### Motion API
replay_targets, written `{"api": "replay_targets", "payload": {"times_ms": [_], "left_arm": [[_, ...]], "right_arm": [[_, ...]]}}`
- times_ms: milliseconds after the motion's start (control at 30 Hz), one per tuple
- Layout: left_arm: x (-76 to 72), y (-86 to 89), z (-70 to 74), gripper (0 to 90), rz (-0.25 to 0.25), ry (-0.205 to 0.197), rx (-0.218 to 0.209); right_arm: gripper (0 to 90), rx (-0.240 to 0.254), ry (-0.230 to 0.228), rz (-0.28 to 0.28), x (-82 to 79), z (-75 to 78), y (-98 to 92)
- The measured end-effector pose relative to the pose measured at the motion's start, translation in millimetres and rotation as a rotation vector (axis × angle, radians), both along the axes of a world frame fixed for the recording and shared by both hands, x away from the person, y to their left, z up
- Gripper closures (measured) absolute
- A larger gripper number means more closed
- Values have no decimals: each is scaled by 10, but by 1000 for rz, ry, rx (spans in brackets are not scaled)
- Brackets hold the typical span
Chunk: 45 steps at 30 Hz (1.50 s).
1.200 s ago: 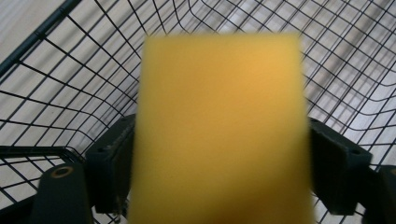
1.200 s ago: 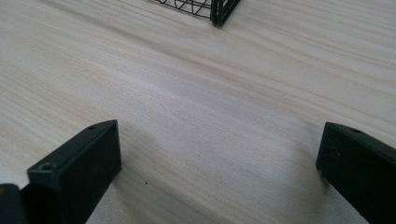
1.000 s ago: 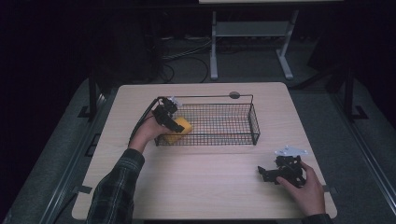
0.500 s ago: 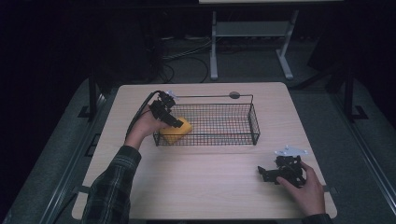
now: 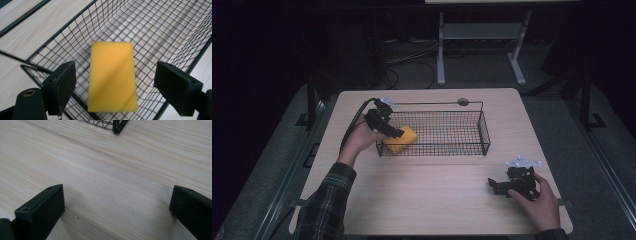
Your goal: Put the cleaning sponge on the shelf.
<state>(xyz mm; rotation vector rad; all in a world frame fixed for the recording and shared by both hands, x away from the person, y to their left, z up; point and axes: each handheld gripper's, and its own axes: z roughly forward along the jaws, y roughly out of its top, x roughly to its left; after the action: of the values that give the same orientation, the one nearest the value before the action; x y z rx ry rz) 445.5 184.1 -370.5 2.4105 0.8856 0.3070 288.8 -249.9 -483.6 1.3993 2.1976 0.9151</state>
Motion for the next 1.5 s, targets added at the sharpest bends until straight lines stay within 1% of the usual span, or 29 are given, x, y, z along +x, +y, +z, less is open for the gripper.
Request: {"api": "replay_targets", "payload": {"times_ms": [100, 167, 300, 467, 567, 633, 700, 733, 767, 1033, 1100, 1233, 1333, 1500], "left_arm": [[-61, 52, -4, 173, 7, -11, -3], [-117, 96, -7, 173, 13, -23, -15], [-219, 154, 5, 173, 16, -38, -26], [-346, 216, 17, 173, 21, -57, -29], [-434, 250, 26, 173, 20, -71, -49], [-500, 261, 27, 173, 18, -82, -48], [-566, 274, 23, 173, 16, -84, -45], [-600, 279, 17, 173, 18, -88, -45], [-640, 286, 4, 173, 21, -93, -55], [-877, 365, -96, 173, 30, -106, -51], [-932, 387, -108, 173, 33, -117, -48], [-1046, 434, -126, 173, 48, -145, -61], [-1130, 474, -142, 172, 54, -155, -63], [-1262, 533, -212, 172, 69, -168, -69]], "right_arm": [[0, 0, 0, 0, 0, 0, 0], [0, 0, 0, 0, 0, 0, 0], [0, 0, 1, -1, -1, 0, 0], [0, 0, 1, -1, -1, 0, 0], [0, 0, 1, -1, -1, 0, 1], [0, 0, 1, -1, -1, 0, 1], [0, 2, 4, -3, -3, 1, 2], [0, 0, 0, -1, -1, 1, 0], [0, 0, 1, -1, -1, 1, 1], [0, 0, 1, -1, -1, 0, 0], [0, 0, 1, -1, -1, 0, 0], [0, 0, 1, 0, 0, 0, 0], [0, 0, 1, -1, -1, 0, 1], [0, 0, 1, -1, -1, 0, 0]]}}
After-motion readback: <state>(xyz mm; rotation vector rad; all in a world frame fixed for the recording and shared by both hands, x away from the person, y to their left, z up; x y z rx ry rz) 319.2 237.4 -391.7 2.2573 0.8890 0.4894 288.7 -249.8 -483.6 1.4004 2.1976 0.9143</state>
